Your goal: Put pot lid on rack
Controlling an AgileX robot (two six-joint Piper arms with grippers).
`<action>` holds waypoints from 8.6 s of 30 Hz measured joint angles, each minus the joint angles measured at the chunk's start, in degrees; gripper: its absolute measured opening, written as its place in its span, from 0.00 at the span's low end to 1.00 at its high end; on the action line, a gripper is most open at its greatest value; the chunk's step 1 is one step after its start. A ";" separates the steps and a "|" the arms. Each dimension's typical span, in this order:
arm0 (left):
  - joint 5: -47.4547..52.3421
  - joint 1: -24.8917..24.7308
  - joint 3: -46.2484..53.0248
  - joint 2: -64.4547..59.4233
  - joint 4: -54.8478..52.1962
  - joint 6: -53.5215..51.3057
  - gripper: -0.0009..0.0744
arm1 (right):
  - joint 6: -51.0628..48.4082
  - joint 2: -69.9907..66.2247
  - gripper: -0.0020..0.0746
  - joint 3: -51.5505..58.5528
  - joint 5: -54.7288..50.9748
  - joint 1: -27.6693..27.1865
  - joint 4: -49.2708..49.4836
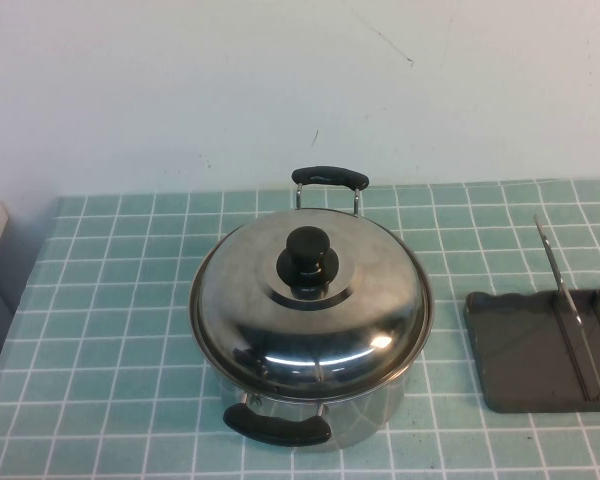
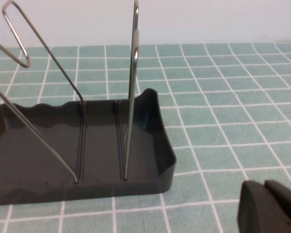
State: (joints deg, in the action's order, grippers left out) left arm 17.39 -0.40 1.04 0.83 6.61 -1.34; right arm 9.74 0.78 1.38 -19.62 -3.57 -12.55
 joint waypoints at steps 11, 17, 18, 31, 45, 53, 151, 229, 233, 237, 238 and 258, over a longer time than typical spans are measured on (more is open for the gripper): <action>0.00 0.00 0.00 0.00 0.00 0.16 0.01 | 0.00 0.00 0.02 0.00 0.00 0.00 0.00; 0.00 0.00 0.00 0.00 0.11 0.16 0.01 | 0.00 0.00 0.02 0.00 0.00 0.00 0.00; 0.00 0.00 0.00 0.00 0.11 0.16 0.01 | 0.00 0.00 0.02 0.00 0.00 0.00 0.00; -0.40 0.00 0.00 0.00 1.04 0.56 0.01 | 0.00 0.00 0.02 0.00 0.00 0.00 0.00; -4.88 0.00 0.10 0.00 41.92 12.42 0.01 | 0.00 0.00 0.02 0.00 0.00 0.00 0.00; -2.15 0.00 -0.79 0.00 43.21 3.73 0.01 | 0.00 0.00 0.02 0.00 0.00 0.00 0.00; -69.55 -34.01 -40.74 -74.75 -28.97 50.26 0.42 | 11.18 0.00 0.02 0.22 7.13 0.00 39.62; -76.05 -34.15 -44.33 -86.37 -25.09 37.52 0.55 | -79.85 -75.36 0.07 -49.98 -44.57 3.95 107.75; -75.92 -34.03 -44.45 -86.26 -22.40 37.76 0.58 | -83.36 -73.95 0.06 -51.89 -44.57 3.95 107.60; -75.78 -31.60 -43.90 -84.76 -24.35 37.22 0.58 | -85.13 -69.57 0.05 -53.58 -41.52 3.95 106.00; -75.70 -30.51 -43.30 -84.00 -25.26 37.09 0.57 | -85.13 -68.06 0.05 -53.67 -39.76 3.95 103.92; -60.81 -18.95 -31.80 -75.48 -29.78 36.59 0.01 | -92.56 -71.14 0.05 -43.67 -18.87 3.95 106.97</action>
State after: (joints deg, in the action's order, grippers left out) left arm -43.42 -19.35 -30.76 -74.65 -23.17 35.24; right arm -82.82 -70.36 -42.29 -38.49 0.39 94.42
